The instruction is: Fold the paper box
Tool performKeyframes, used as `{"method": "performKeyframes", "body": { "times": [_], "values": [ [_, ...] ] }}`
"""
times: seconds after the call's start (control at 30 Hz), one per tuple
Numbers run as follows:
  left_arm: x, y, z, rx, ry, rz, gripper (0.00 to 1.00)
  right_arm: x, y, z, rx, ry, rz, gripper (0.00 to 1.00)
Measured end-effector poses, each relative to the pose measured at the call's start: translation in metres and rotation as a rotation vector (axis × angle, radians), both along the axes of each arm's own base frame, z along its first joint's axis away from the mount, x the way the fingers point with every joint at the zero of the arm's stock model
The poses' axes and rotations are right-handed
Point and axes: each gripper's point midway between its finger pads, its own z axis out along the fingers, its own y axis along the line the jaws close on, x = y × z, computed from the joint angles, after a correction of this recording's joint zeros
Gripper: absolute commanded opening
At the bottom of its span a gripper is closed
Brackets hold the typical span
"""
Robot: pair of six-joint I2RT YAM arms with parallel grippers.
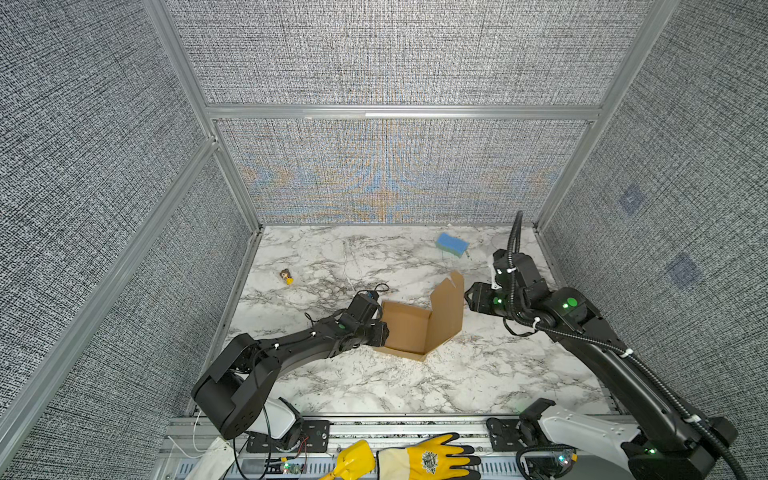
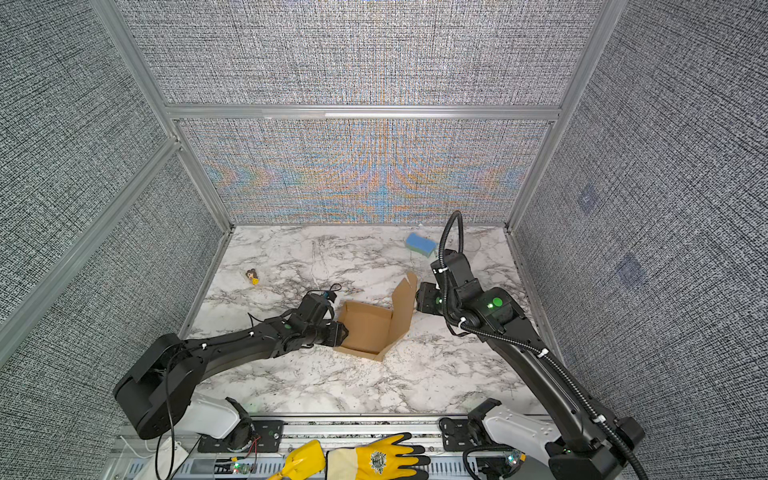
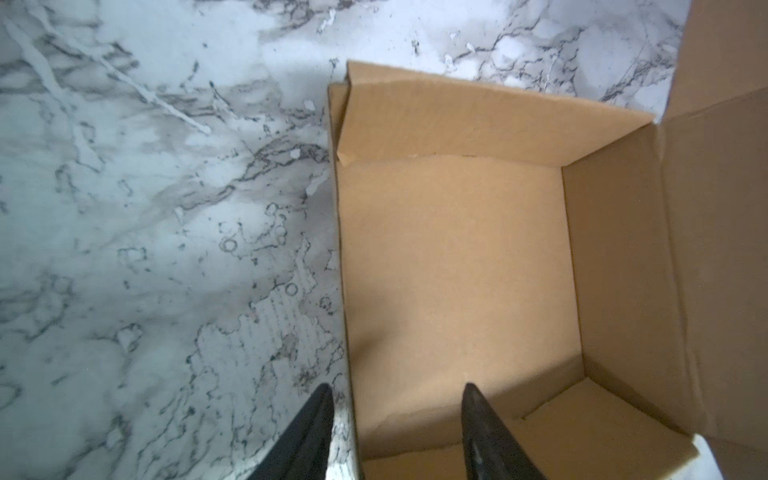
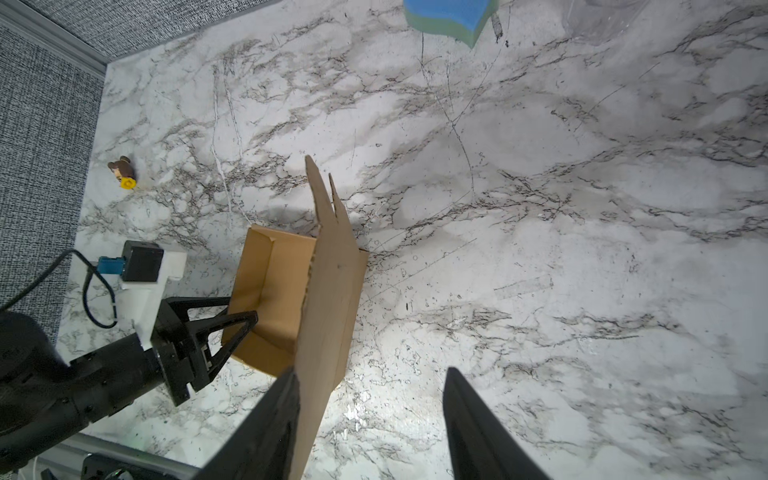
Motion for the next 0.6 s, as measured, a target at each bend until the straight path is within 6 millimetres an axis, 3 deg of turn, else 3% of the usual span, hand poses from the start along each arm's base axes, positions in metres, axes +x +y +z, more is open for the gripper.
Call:
{"method": "performKeyframes", "body": {
  "times": [0.17, 0.47, 0.6],
  "values": [
    [0.004, -0.002, 0.002, 0.007, -0.006, 0.001, 0.53, -0.004, 0.007, -0.005, 0.036, 0.031, 0.015, 0.54],
    [0.008, -0.002, 0.001, 0.037, -0.006, -0.003, 0.53, -0.006, 0.008, 0.015, 0.086, -0.017, 0.006, 0.52],
    [0.008, -0.002, -0.001, 0.045, -0.003, -0.01, 0.53, -0.007, 0.01, 0.009, 0.08, 0.001, 0.012, 0.51]
  ]
}}
